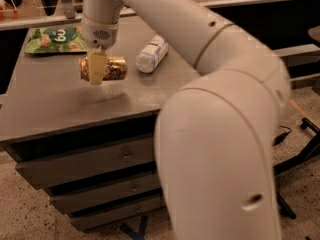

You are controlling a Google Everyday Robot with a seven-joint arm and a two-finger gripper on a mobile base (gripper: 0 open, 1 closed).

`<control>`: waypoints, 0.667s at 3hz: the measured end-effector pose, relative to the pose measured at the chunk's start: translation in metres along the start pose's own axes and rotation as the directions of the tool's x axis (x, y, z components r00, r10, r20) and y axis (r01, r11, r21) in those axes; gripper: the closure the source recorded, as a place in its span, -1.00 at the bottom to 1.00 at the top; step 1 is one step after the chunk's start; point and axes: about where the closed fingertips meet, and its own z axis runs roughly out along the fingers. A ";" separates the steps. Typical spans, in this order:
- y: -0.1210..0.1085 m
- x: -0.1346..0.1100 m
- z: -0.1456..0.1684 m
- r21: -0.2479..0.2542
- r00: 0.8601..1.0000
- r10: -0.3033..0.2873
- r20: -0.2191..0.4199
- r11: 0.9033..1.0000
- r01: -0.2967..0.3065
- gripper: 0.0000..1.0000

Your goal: Place orange can upright

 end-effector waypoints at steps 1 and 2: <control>0.025 -0.002 -0.053 0.080 0.972 -0.011 0.234 0.997 -0.008 1.00; 0.045 -0.010 -0.080 0.140 0.885 -0.039 0.463 0.990 -0.030 1.00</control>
Offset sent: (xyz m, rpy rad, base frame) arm -0.0438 -0.1280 0.1309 0.9072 -0.0283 -0.1832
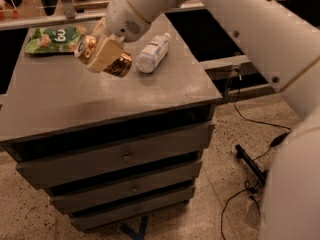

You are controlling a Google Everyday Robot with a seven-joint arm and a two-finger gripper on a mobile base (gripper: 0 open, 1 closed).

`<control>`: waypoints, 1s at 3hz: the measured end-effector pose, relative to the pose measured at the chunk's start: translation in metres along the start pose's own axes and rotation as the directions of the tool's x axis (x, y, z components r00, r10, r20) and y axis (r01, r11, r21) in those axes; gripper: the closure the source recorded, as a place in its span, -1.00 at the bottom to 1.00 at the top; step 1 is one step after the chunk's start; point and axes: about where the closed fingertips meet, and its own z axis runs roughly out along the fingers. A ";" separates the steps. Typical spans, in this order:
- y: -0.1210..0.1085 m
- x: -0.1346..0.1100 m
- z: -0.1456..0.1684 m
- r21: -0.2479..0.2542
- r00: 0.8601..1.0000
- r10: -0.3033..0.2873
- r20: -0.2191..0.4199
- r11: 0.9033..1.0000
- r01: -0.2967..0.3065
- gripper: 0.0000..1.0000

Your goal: Place orange can upright

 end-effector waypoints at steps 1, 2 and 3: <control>0.006 -0.002 -0.027 0.093 0.977 0.015 0.215 0.995 -0.035 1.00; 0.000 0.010 -0.051 0.202 0.936 -0.001 0.351 0.977 -0.075 1.00; -0.009 0.021 -0.060 0.261 0.897 0.002 0.442 0.957 -0.130 1.00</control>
Offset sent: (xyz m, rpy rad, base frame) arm 0.0190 -0.0856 0.0421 0.6129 -0.1090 -0.2188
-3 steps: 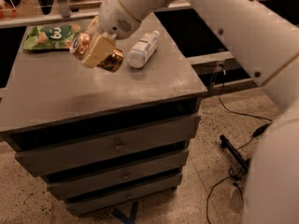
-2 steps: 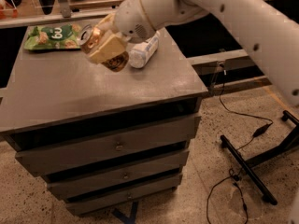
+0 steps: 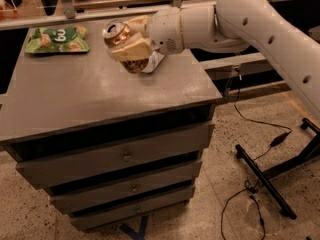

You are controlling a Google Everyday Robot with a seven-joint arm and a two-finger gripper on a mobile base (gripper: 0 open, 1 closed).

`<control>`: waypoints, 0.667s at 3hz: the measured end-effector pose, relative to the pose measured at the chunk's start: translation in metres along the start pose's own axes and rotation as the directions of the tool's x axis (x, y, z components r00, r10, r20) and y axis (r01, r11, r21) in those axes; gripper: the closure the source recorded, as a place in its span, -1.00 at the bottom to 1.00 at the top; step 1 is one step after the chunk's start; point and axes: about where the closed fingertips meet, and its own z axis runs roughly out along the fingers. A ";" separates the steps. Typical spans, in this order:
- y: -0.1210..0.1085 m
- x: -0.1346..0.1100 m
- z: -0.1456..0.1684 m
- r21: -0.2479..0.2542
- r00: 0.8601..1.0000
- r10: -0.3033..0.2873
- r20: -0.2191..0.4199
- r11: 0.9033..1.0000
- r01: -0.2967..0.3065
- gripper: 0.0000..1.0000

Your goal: Place orange can upright

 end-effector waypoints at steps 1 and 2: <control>-0.007 0.013 0.004 0.033 0.998 0.045 0.052 0.998 -0.047 1.00; -0.007 0.023 0.013 0.026 0.993 0.086 0.085 0.996 -0.089 1.00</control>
Offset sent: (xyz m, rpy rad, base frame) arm 0.0212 0.0090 -0.0397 0.1490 0.1182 -0.0291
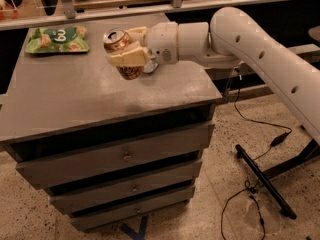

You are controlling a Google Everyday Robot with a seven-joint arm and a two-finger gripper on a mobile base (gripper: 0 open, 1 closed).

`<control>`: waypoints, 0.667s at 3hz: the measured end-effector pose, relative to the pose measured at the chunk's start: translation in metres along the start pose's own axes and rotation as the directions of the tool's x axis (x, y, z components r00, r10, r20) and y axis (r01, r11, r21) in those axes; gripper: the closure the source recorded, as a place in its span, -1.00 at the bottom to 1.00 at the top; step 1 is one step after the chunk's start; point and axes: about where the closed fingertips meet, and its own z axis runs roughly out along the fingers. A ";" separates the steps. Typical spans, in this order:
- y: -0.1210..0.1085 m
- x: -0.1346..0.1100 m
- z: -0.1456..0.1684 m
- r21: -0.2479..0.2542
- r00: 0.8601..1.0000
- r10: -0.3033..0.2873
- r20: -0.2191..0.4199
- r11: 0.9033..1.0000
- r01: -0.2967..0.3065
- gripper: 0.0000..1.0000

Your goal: Place orange can upright

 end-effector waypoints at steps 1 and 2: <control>0.000 0.014 0.009 -0.015 0.996 0.078 0.046 0.997 -0.078 1.00; 0.000 0.024 0.015 -0.036 0.989 0.123 0.082 0.992 -0.121 1.00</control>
Offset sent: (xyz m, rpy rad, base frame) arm 0.0129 0.0097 -0.0401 0.1496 0.1616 0.0413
